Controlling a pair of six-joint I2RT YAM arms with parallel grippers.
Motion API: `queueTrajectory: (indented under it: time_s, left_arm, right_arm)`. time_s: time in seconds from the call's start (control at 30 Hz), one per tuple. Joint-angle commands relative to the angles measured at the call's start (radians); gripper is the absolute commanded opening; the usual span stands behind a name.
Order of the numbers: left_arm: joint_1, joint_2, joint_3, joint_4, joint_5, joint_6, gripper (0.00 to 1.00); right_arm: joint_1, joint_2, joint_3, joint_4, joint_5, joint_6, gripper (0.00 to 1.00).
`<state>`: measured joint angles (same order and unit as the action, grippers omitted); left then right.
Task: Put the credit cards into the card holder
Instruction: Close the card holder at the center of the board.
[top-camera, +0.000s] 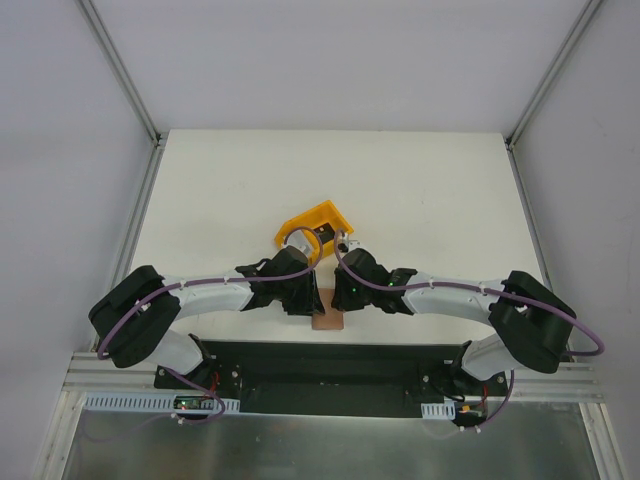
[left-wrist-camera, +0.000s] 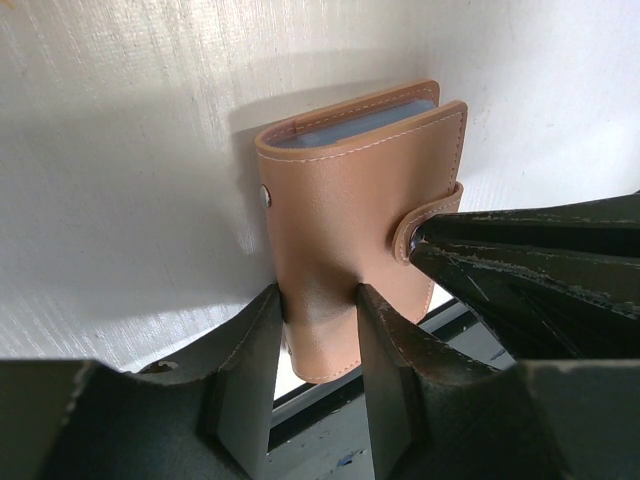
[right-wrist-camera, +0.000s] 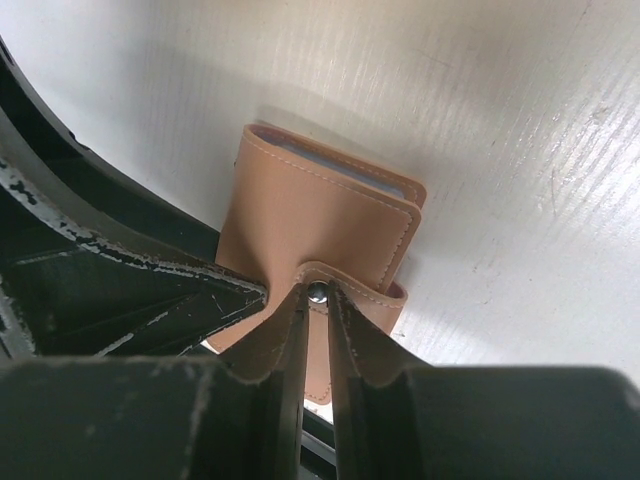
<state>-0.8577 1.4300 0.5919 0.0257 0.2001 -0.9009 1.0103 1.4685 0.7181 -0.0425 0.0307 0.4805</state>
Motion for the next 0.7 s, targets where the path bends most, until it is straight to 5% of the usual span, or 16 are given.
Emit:
queueTrajectory:
  time_s: [0.0, 0.67]
  left_arm:
    - [-0.009, -0.002, -0.018, -0.03, -0.036, 0.013, 0.35]
    - [-0.01, 0.001, -0.017, -0.032, -0.033, 0.023, 0.35]
  right_arm:
    - [0.014, -0.002, 0.001, -0.046, -0.054, 0.0, 0.14]
    - [0.025, -0.079, 0.006, -0.077, 0.009, -0.008, 0.15]
